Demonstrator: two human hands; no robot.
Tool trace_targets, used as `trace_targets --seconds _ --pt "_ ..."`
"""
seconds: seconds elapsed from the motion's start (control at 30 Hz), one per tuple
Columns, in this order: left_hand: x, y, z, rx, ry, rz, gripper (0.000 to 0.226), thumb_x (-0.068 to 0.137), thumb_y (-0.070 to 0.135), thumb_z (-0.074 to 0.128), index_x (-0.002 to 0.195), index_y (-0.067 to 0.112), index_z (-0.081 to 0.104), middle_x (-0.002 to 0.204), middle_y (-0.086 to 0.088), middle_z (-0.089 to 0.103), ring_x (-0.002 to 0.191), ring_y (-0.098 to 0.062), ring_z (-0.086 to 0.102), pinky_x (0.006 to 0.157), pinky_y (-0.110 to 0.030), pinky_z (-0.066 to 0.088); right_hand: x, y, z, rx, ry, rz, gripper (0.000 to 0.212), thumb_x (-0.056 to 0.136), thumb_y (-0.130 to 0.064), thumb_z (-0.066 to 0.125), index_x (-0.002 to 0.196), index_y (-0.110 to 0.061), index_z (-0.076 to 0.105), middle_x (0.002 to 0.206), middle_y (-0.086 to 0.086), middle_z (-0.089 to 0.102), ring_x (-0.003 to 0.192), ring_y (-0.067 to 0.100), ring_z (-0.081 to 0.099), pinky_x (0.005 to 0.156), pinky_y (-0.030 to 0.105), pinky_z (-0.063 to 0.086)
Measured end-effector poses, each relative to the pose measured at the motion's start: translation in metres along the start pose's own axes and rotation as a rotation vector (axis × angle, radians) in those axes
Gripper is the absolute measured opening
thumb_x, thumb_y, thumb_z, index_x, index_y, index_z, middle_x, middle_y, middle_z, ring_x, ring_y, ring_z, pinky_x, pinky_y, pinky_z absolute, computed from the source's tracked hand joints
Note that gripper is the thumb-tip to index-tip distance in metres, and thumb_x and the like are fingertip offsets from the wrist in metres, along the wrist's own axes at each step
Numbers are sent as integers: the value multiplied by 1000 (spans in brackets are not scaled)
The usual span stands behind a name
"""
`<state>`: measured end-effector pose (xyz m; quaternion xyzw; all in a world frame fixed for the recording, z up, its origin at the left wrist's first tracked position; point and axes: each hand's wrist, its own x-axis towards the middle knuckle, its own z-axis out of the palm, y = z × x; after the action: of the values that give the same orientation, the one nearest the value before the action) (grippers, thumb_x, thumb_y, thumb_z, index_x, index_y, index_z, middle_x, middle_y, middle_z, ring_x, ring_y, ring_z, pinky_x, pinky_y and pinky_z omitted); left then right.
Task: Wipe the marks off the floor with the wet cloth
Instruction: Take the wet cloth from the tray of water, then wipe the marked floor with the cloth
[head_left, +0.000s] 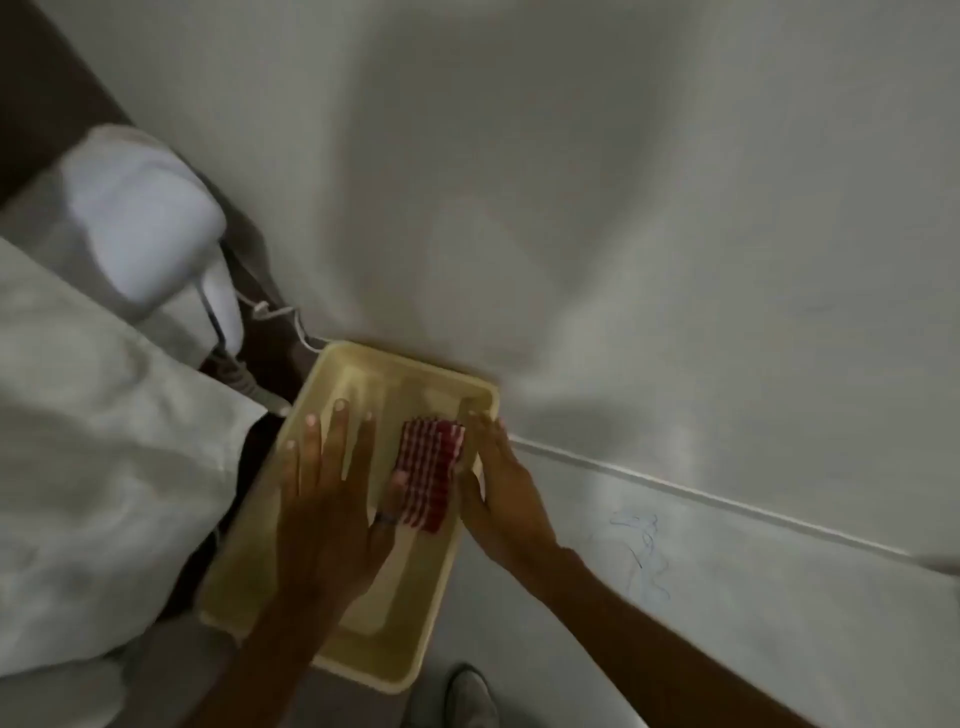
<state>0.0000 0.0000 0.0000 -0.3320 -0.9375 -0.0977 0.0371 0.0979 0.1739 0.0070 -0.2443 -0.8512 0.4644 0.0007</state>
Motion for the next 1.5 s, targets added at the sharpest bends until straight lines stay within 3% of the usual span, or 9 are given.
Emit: trace_targets --seconds 0.1,0.27,0.4,0.67,0.8,0.9,1.03,1.23,1.5 --pt "-12 -21 51 -4 -81 -47 73 108 52 35 171 17 24 178 -16 21 165 -40 18 133 -59 19 34 19 48 118 -58 148 52 110 -21 38 161 -27 34 153 8 58 138 31 60 102 26 53" --pt "-24 -49 122 9 -123 -16 68 104 39 35 166 11 36 176 -21 25 163 -44 18 131 -66 22 83 45 141 -203 -91 227 77 108 -38 42 170 -14 3 179 17 -10 165 42 -19 135 57 -6" --pt "-32 -65 150 -4 -99 -120 64 109 37 37 168 12 32 176 -20 23 164 -45 14 133 -64 16 100 56 172 -350 6 101 91 99 -38 56 171 -18 3 175 13 -25 162 40 -28 132 59 -16" --pt "-59 -25 115 -143 -6 -191 66 110 41 35 168 9 32 178 -20 20 166 -42 7 134 -62 12 90 28 112 120 23 82 65 85 13 58 146 -6 61 169 16 39 163 35 24 127 21 19" --pt "-77 39 88 -232 105 -175 66 112 46 33 169 13 28 179 -17 17 168 -34 0 136 -46 1 43 26 68 223 181 -123 68 86 8 51 150 -12 58 173 12 35 165 30 21 135 36 25" --pt "-97 87 89 -245 81 -145 68 112 50 28 169 13 26 178 -19 17 167 -23 -10 137 -37 -6 -7 68 38 158 300 -235 69 86 3 47 152 -12 55 174 8 31 166 29 19 130 16 26" --pt "-131 149 118 -258 -14 -61 70 110 52 27 169 14 24 178 -19 17 166 -16 -16 136 -33 -7 -85 162 11 -55 192 -157 68 90 10 52 154 -13 53 173 0 18 167 26 10 128 47 41" --pt "-192 216 189 -246 -298 89 71 107 51 32 170 20 22 180 -9 10 167 -20 -11 136 -34 -10 -186 304 -16 -202 -16 152 69 94 10 51 158 -17 47 177 6 23 168 26 9 135 41 25" --pt "-235 265 323 -177 -529 204 71 109 50 31 168 12 30 178 -16 19 165 -36 10 135 -54 19 -246 452 -16 -103 -26 491 66 93 18 49 153 -9 54 175 12 27 162 22 -4 136 56 17"
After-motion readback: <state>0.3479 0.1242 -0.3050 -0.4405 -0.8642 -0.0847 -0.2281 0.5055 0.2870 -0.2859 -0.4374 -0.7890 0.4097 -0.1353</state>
